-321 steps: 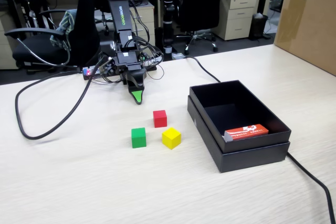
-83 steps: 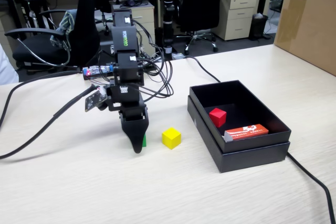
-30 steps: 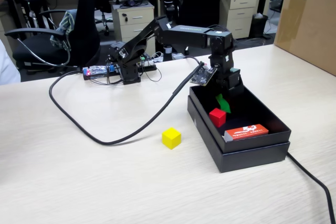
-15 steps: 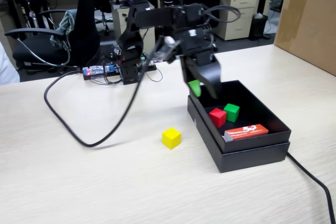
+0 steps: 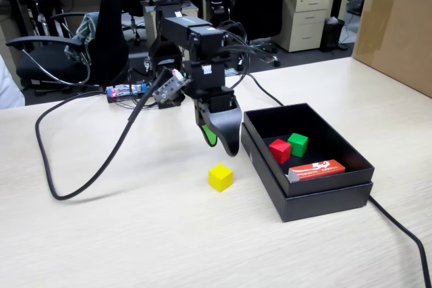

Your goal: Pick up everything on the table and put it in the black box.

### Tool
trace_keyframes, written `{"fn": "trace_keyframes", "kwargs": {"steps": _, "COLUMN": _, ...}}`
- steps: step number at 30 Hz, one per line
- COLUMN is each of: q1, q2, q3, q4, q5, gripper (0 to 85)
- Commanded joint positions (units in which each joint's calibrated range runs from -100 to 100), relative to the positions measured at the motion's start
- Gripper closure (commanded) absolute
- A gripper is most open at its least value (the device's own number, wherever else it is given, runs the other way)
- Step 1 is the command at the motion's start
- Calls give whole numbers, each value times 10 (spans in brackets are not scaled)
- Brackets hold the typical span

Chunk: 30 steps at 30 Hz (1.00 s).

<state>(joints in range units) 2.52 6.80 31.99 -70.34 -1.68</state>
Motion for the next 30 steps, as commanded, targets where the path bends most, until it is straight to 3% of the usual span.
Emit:
{"fn": "trace_keyframes", "kwargs": {"steps": 1, "q1": -7, "q2": 13, "q3": 20, "q4": 2, "q5": -7, "gripper": 390}}
{"fn": "trace_keyframes", "kwargs": {"steps": 13, "q1": -8, "q2": 169, "q3": 110, "q4": 2, "q5": -10, "gripper": 419}}
{"fn": "trace_keyframes", "kwargs": {"steps": 18, "q1": -6, "q2": 186, "q3": 123, "q4": 2, "q5": -9, "gripper": 541}}
{"fn": "trace_keyframes", "kwargs": {"steps": 24, "q1": -7, "q2": 186, "q3": 136, "q4": 2, "q5": -3, "gripper": 846}}
{"fn": "trace_keyframes", "kwargs": {"steps": 30, "q1": -1, "q2": 89, "q3": 130, "q4": 1, "q5": -3, "gripper": 847}}
